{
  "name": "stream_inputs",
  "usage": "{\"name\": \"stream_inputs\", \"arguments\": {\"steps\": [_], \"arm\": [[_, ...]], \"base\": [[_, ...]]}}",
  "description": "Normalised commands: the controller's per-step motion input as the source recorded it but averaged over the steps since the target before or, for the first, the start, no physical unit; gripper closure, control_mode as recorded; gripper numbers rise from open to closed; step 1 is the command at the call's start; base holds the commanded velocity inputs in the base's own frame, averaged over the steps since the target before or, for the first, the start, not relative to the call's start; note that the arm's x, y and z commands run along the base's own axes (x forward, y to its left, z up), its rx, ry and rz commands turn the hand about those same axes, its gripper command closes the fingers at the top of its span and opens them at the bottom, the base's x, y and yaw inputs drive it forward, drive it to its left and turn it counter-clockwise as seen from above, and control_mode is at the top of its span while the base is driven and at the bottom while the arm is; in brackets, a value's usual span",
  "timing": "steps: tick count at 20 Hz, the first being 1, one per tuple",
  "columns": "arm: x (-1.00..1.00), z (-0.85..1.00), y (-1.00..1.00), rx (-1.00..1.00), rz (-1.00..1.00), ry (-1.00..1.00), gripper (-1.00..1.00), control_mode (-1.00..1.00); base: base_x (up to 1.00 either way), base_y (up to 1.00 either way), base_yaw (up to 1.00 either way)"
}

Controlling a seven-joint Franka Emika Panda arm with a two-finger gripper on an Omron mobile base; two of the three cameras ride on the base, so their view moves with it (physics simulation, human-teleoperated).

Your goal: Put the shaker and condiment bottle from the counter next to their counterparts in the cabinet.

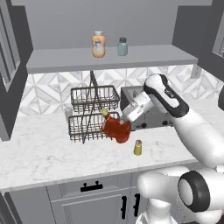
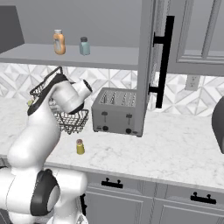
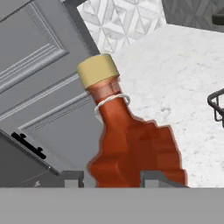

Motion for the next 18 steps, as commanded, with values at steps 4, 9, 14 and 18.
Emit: {"name": "stream_inputs", "arguments": {"steps": [4,9,14,18], "arm": [[-0.06,1.0,-0.21,0.14,-0.14,-0.07,1.0,-1.0],[-0.16,1.0,-0.17,0.17,-0.14,-0.02,1.0,-1.0],[-0.01,1.0,-0.08,0.14,-0.14,-0.02,1.0,-1.0],[0.0,1.0,-0.02,0.14,-0.11,-0.01,1.0,-1.0]], "base": [[0.0,0.0,0.0],[0.0,0.0,0.0],[0.0,0.0,0.0],[0.0,0.0,0.0]]}}
